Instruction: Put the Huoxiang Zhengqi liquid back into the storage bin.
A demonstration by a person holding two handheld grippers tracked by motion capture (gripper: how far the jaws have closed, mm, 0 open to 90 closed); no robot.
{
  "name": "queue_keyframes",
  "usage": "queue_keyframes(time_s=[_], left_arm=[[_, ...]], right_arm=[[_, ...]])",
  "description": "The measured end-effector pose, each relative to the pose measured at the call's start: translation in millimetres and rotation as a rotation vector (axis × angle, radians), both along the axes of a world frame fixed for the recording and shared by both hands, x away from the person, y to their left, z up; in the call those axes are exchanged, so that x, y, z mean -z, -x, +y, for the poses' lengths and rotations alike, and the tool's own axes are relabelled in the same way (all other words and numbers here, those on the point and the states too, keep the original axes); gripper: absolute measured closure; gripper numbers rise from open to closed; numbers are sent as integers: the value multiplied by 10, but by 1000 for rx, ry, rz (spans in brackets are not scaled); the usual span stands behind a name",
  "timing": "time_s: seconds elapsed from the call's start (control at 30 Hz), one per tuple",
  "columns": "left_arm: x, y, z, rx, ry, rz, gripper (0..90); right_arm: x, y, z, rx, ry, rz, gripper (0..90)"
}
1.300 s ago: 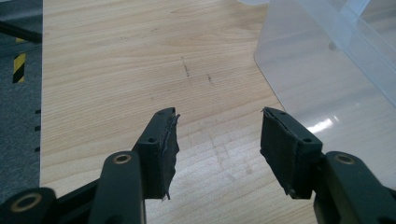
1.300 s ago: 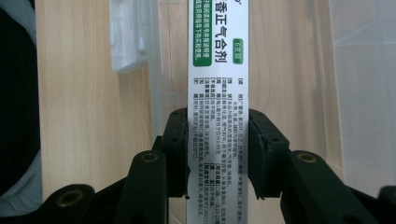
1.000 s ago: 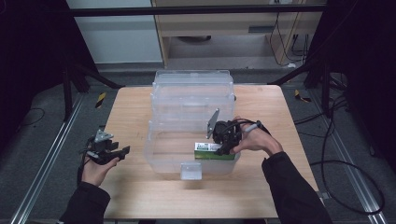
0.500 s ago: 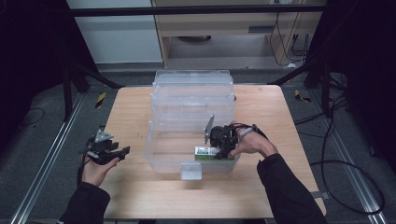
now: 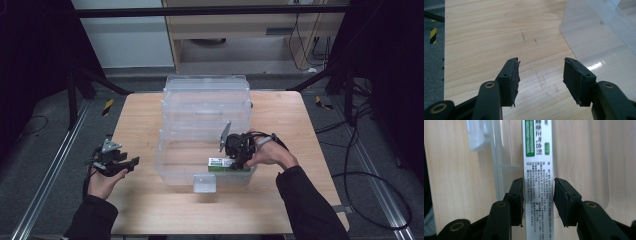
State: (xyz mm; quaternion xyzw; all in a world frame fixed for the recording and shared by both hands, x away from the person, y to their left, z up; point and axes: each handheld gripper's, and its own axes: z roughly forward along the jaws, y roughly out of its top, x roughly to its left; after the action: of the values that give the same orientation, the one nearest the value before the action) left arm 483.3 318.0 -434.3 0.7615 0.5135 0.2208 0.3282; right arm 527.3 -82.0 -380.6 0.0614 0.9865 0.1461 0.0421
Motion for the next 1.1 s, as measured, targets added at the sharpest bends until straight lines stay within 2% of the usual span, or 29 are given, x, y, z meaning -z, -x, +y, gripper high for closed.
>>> queue_keyframes(time_s=[0.03,0.07,0.1,0.2,0.3,0.57,0.7,0.87,0.93,1.1], left_arm=[[1,0,-1,0,0,-1,457],[1,0,-2,0,0,-1,457],[1,1,-4,-1,-4,-2,457],[-1,3,-5,-2,-13,0,457],[0,4,0,4,-3,-2,483],[9,-2,1,13,-31,-16,509],[-3,0,-14,31,-54,-35,514],[-6,5,-28,44,-50,-34,509],[-12,7,-38,46,-48,-40,505],[-33,17,-69,55,-37,-50,497]], right_arm=[[-65,13,-28,11,-41,-16,576],[-65,13,-28,11,-41,-16,576],[-104,12,-51,14,-66,-24,572],[-178,28,-101,34,-101,-47,558],[-251,53,-161,73,-127,-60,545],[-392,118,-310,115,-188,-105,536],[-403,189,-396,142,-216,-113,531],[-391,240,-465,157,-231,-131,522],[-387,255,-509,170,-244,-128,521],[-379,273,-633,212,-283,-153,513]])
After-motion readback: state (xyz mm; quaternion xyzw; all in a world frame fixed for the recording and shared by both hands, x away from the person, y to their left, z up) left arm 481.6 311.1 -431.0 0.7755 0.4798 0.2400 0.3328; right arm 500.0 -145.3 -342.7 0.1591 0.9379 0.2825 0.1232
